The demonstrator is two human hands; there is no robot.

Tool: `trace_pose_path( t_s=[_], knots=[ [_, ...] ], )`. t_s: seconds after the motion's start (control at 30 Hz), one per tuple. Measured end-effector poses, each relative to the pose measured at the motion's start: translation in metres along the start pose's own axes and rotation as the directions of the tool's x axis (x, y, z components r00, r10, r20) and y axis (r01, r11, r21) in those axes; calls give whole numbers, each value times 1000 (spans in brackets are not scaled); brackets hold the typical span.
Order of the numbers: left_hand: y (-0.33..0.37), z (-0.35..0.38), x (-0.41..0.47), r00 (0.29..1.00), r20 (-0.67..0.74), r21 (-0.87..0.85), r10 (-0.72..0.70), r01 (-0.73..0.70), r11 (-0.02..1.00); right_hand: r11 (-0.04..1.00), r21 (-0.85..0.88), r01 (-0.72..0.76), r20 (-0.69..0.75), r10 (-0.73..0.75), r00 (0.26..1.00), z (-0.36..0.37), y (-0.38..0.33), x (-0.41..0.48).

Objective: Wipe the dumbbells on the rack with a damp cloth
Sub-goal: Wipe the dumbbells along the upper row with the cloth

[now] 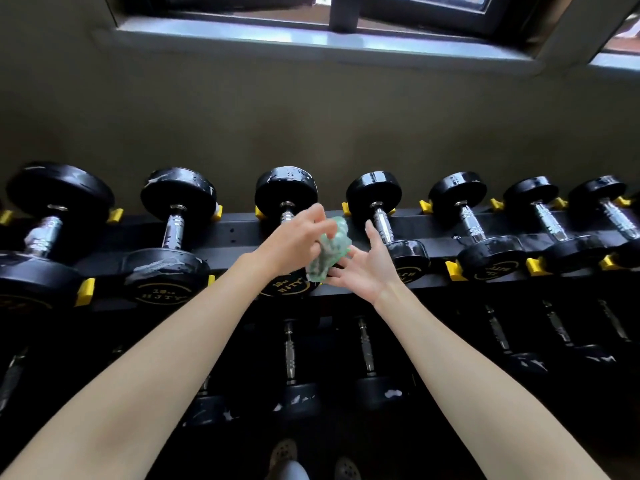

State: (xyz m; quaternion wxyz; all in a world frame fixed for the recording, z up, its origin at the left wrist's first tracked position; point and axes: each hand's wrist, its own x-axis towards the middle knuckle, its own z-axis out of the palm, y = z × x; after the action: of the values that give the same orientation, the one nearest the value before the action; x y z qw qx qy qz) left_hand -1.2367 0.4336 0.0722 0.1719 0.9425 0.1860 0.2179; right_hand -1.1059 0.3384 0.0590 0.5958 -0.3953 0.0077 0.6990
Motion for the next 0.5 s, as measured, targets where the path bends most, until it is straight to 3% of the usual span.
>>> trace_pose_path(
  t_s=[0.1,0.23,0.3,0.37,0.43,0.5],
  knots=[
    [2,-3,-4,991,121,-146,-64,81,986,999,-16,41,48,-40,998,3,-2,-1],
    [1,-10,-5,898,30,-431,-439,408,805,975,-111,192,-46,-199,979,-2,-4,4],
    [-9,-10,-9,849,-14,-421,-528,474,773,954,-193,230,-127,-257,958,-4,-5,7],
    [-23,-9,-16,809,-16,-325,-587,551,768,894,-386,225,-280,-346,895,-8,-5,13],
    [-37,-7,-27,746,132,-224,-652,663,714,764,-630,140,-389,-467,794,-13,-3,20],
    [-41,-6,-36,644,350,-170,-681,758,629,642,-767,10,-438,-535,723,-18,1,27]
  ],
)
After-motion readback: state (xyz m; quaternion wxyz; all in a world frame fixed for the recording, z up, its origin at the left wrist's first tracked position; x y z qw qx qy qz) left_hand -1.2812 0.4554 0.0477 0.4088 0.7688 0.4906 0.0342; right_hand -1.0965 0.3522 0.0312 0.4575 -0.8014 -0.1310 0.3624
